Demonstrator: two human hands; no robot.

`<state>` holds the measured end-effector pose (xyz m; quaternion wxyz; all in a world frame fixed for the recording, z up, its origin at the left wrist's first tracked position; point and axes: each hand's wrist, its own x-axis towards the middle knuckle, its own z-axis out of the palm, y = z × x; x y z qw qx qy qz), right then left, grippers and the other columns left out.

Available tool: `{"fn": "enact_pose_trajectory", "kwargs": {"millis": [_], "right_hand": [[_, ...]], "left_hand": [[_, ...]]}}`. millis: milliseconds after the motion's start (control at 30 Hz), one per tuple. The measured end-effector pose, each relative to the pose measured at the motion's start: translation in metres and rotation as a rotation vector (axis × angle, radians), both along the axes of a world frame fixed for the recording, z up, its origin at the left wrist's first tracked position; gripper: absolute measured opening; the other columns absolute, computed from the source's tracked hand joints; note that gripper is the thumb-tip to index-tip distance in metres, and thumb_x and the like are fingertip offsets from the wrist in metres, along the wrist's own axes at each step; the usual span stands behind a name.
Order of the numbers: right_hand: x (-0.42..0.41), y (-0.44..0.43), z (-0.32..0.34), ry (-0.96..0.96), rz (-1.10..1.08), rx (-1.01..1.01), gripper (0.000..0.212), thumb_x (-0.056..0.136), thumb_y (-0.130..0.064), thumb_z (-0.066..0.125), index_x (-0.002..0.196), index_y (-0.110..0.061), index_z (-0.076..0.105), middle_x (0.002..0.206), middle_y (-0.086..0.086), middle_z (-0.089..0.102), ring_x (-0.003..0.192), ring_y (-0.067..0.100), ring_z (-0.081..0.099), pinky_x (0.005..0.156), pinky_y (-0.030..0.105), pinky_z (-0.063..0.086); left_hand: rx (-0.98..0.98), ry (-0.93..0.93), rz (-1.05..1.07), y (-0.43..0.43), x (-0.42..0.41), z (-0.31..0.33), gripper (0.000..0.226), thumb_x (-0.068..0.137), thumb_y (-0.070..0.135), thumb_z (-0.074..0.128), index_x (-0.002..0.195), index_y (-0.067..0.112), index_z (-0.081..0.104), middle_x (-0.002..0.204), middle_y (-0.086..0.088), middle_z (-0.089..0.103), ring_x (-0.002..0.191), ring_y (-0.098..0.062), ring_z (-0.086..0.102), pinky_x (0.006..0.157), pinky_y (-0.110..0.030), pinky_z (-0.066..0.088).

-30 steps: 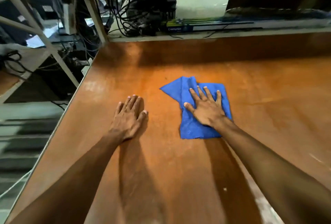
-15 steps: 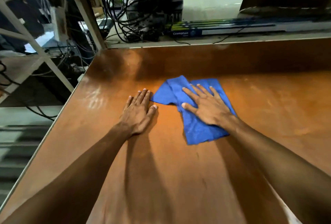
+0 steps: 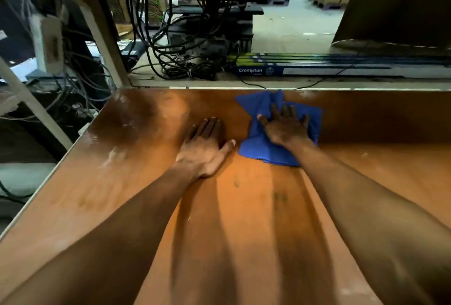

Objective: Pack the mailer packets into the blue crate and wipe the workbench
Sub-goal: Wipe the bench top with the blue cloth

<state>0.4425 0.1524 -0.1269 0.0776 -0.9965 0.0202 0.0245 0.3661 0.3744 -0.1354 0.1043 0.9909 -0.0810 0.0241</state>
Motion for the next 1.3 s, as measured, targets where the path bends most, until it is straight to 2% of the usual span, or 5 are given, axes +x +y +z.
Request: {"fn": "enact_pose_trajectory", "kwargs": {"millis": [467,667,900,1133,1300], "right_hand": [[0.087,-0.089,-0.002,-0.118,-0.230,0.004,0.074,0.091,-0.070,0.022,0.153,-0.030,0.019,0.162,0.009,0.015,0.150,0.029,0.010,0.115,0.064,0.000],[0.049,-0.056,-0.001,-0.077,0.262,-0.027,0.073,0.091,-0.075,0.024,0.154,-0.041,0.010,0.164,-0.002,0.012,0.151,0.017,0.007,0.120,0.050,0.002],[0.016,-0.178,0.000,-0.085,-0.273,-0.033,0.074,0.092,-0.070,0.020,0.155,-0.032,0.014,0.163,0.008,0.014,0.150,0.026,0.009,0.118,0.057,0.003],[-0.134,-0.107,0.002,-0.067,0.319,-0.097,0.086,0.078,-0.085,0.002,0.153,-0.044,0.007,0.163,-0.002,0.016,0.150,0.018,0.009,0.121,0.047,0.006],[-0.120,-0.216,0.007,-0.037,-0.185,-0.106,0.086,0.082,-0.082,0.007,0.154,-0.037,0.011,0.163,0.002,0.016,0.150,0.021,0.010,0.119,0.052,0.005]], "left_hand": [[-0.016,-0.060,0.011,-0.006,0.019,0.000,0.069,0.096,0.065,0.021,0.156,0.031,0.013,0.164,0.011,0.007,0.150,-0.009,0.003,0.122,-0.035,0.001],[-0.016,-0.043,0.004,-0.006,0.017,0.001,0.070,0.096,0.066,0.021,0.156,0.031,0.013,0.164,0.010,0.008,0.150,-0.010,0.004,0.122,-0.034,0.002],[-0.002,-0.005,0.025,-0.006,0.020,0.001,0.070,0.095,0.067,0.019,0.156,0.032,0.013,0.164,0.012,0.008,0.150,-0.010,0.004,0.123,-0.036,0.002],[0.109,-0.085,-0.060,-0.017,-0.007,0.009,0.069,0.094,0.062,0.017,0.151,0.027,0.031,0.161,0.003,0.026,0.148,-0.018,0.021,0.120,-0.042,0.015],[0.095,-0.012,-0.174,-0.069,-0.076,0.013,0.093,0.079,0.077,0.003,0.156,0.028,0.019,0.163,0.007,0.017,0.150,-0.014,0.011,0.122,-0.043,0.010]]}}
